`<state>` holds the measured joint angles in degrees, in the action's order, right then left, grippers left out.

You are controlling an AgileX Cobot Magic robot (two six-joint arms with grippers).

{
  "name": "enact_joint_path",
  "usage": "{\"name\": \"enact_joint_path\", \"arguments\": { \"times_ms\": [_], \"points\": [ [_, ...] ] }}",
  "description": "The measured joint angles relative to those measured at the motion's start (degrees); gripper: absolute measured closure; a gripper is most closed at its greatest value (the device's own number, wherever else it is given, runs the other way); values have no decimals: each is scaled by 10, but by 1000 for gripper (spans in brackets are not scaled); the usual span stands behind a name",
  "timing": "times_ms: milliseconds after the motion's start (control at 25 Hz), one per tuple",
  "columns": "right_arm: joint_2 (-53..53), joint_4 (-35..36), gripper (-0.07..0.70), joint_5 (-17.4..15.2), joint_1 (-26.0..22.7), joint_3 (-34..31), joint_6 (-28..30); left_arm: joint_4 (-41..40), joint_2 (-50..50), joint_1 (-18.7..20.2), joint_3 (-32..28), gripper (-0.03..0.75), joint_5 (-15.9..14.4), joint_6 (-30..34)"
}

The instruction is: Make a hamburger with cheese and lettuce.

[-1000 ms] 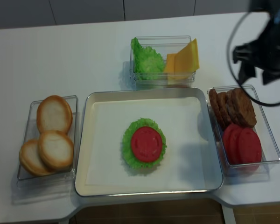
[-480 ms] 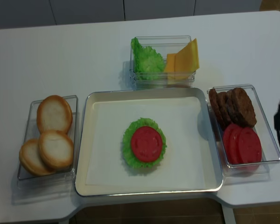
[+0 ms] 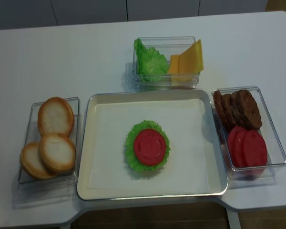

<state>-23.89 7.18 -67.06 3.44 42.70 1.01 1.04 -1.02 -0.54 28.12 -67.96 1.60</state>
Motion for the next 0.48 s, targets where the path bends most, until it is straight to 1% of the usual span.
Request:
{"name": "enact_joint_path", "arguments": {
  "times_ms": [80,280,360,480],
  "points": [
    [45,0,99,-10,0,-15,2,0,0,0,0,237,0,0],
    [133,0,99,-49,0,-48,5,0,0,0,0,237,0,0],
    [167,3,99,-58,0,-61,8,0,0,0,0,237,0,0],
    [211,18,99,-62,0,-83,24,0,0,0,0,237,0,0]
  ]
}}
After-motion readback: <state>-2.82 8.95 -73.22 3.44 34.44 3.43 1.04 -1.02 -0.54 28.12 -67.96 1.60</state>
